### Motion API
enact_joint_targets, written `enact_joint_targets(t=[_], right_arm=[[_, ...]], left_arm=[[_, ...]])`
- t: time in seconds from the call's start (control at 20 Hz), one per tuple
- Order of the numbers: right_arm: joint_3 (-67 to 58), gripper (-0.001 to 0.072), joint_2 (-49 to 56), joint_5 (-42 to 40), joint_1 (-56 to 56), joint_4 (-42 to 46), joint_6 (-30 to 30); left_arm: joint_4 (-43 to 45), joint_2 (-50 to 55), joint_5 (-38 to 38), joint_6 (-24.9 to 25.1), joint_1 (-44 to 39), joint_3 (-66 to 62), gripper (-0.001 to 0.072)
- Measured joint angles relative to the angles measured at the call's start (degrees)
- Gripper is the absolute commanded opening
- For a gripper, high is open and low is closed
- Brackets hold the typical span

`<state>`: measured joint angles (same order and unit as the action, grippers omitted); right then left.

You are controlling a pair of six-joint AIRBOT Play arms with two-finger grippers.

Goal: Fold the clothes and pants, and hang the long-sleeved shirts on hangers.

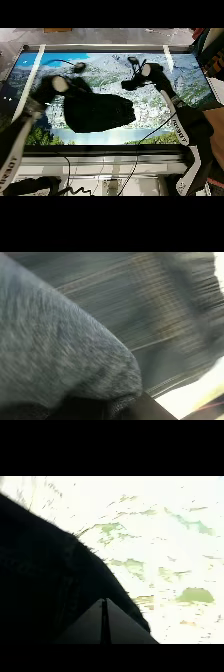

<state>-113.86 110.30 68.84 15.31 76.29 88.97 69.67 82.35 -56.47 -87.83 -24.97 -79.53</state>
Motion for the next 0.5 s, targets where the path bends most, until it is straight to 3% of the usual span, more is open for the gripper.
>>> enact_joint_targets(t=[0.1,0.3,0.5], right_arm=[[-2.0,0.002,-0.9,1.3,-2.7,0.2,0.2],[-3.6,0.002,-3.4,3.1,-8.7,1.0,0.2],[-3.0,0.002,-4.5,7.5,-15.6,2.4,-2.9]], left_arm=[[-4.2,2.6,9.7,-2.3,-5.9,0.0,0.0704],[-6.9,5.1,23.6,-3.5,-13.0,0.0,0.0704],[-7.7,5.0,28.7,-3.0,-14.3,0.0,0.0703]])
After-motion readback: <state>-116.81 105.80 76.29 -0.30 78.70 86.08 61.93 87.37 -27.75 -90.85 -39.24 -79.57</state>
